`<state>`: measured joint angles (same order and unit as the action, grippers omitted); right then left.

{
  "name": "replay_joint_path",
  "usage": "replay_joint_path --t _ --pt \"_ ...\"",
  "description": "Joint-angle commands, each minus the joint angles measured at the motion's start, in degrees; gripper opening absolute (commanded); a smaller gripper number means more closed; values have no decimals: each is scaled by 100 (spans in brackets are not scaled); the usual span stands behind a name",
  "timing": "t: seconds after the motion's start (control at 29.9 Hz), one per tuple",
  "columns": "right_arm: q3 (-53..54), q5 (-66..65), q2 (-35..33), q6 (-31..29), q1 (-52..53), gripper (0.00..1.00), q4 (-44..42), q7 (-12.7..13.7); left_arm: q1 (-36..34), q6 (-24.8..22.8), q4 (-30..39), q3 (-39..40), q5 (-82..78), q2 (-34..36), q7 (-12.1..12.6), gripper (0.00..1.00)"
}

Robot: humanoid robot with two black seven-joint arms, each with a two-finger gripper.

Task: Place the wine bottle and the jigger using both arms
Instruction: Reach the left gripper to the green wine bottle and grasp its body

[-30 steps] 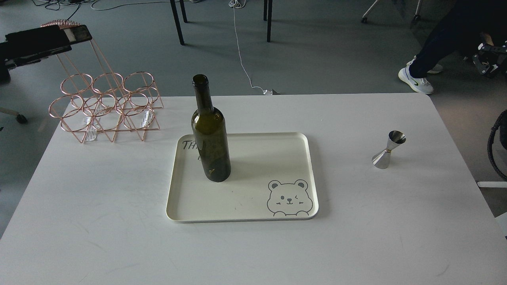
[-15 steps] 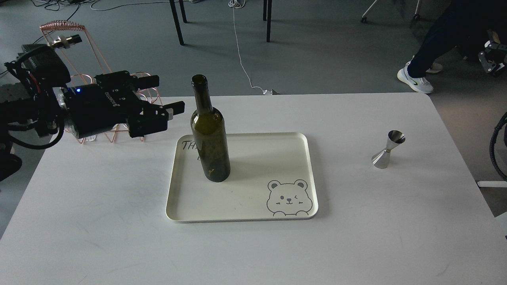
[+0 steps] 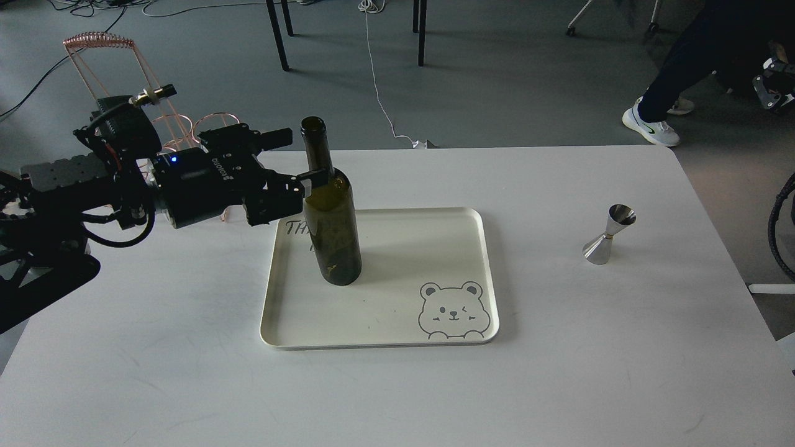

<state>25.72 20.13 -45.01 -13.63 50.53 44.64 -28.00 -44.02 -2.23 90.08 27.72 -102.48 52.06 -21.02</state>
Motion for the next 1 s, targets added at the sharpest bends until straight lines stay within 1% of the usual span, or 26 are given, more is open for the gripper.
replay_joint_path --t 0.0,0.13,0.23,0.3,0.33,0.57,0.7,0.8,0.87,0.97 --pt "30 0 1 0 0 97 1 0 -10 3 -35 5 8 -12 1 89" --pt "39 0 1 0 0 97 1 0 8 3 -61 5 0 -55 27 88" --pt "65 0 1 0 0 97 1 0 -10 3 -131 -3 0 -213 115 83" --pt "65 0 1 0 0 97 1 0 -18 3 -184 -3 0 -302 203 78" --pt "74 0 1 0 0 97 1 0 -19 3 -193 -3 0 -310 229 77" --pt "74 0 1 0 -8 97 -8 0 -1 3 -307 -3 0 -337 238 74" --pt "74 0 1 -9 -8 97 -8 0 -27 12 -307 -3 -9 -433 238 62" --pt "65 0 1 0 -17 97 -8 0 -27 12 -307 -3 -9 -425 238 48" --pt "65 0 1 0 -17 97 -8 0 -27 12 -307 -3 -9 -399 230 41" --pt "65 0 1 0 -17 97 -8 0 -19 12 -307 -3 -9 -363 221 34"
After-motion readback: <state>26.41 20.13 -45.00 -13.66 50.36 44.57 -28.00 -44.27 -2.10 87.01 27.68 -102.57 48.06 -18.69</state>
